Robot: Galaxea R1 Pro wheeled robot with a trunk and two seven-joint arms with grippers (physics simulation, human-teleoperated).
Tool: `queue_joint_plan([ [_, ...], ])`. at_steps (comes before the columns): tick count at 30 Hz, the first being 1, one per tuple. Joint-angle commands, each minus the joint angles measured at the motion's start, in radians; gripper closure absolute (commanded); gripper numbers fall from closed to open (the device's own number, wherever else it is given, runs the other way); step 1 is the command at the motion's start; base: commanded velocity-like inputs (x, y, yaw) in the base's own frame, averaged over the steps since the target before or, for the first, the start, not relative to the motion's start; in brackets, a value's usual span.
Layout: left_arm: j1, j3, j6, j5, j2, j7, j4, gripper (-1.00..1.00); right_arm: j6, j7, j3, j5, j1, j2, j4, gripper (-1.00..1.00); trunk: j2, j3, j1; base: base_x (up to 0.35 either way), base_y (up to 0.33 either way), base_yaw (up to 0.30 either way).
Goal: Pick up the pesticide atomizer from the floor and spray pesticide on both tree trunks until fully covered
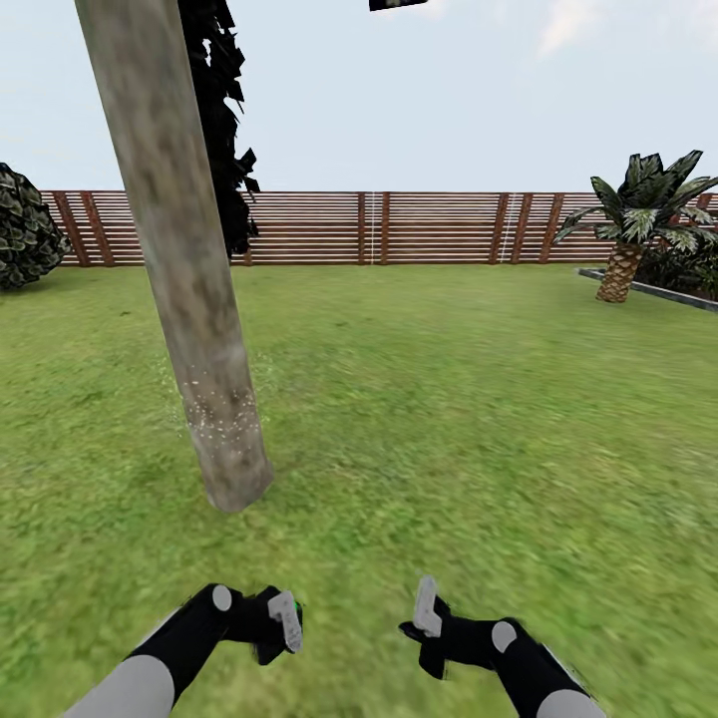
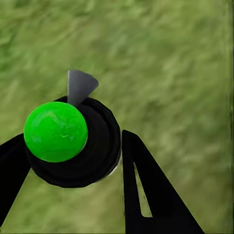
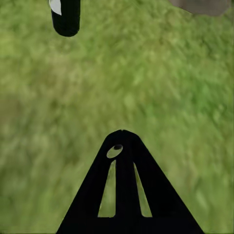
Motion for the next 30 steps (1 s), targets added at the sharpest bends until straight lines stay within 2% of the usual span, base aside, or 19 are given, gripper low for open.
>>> queue_joint_plan([
  [1,0.000,-0.024,-0.007,-0.011,-0.008,0.001,-0.001,1.00,-0.003,0.006,-0.008,0.007,-0.005,0.015,-0.002,1.00,0.000,-0.001,0.000,0.000,0.000,0.000],
  [3,0.000,-0.042,-0.005,-0.011,-0.024,0.002,-0.001,1.00,-0.003,0.006,-0.007,0.007,-0.017,0.044,-0.003,1.00,0.000,-0.001,0.000,0.000,0.000,0.000],
  [7,-0.001,-0.050,-0.004,-0.011,-0.045,0.002,-0.004,1.00,-0.003,0.006,-0.005,0.007,-0.024,0.091,-0.003,1.00,0.000,-0.001,0.000,0.000,0.000,0.000],
  [10,-0.004,-0.050,-0.005,-0.016,-0.046,0.004,-0.008,1.00,-0.003,0.006,-0.005,0.007,-0.032,0.097,-0.002,1.00,0.000,-0.001,0.000,0.000,0.000,0.000],
  [13,-0.006,-0.049,-0.004,-0.064,-0.049,0.006,-0.010,1.00,-0.003,0.006,-0.005,0.005,-0.035,0.098,-0.001,1.00,0.000,-0.001,0.000,0.000,0.000,0.000],
  [15,-0.006,-0.050,-0.004,-0.073,-0.057,0.007,-0.011,1.00,-0.003,0.006,-0.005,0.005,-0.040,0.098,-0.001,1.00,0.000,-0.001,0.000,0.000,0.000,0.000],
  [20,-0.010,-0.050,-0.004,-0.076,-0.073,0.010,-0.011,1.00,0.005,0.006,-0.005,0.005,-0.043,0.098,-0.001,1.00,0.000,-0.001,0.000,0.000,0.000,0.000],
  [27,-0.007,-0.047,-0.004,-0.075,-0.089,0.045,0.002,1.00,0.009,0.006,-0.005,0.005,-0.049,0.098,-0.001,1.00,0.000,-0.001,0.000,0.000,0.000,0.000],
  [30,-0.004,-0.048,-0.005,-0.074,-0.103,0.104,0.019,1.00,0.009,0.006,-0.005,0.005,-0.050,0.098,-0.001,1.00,0.000,-0.001,0.000,0.000,0.000,0.000],
])
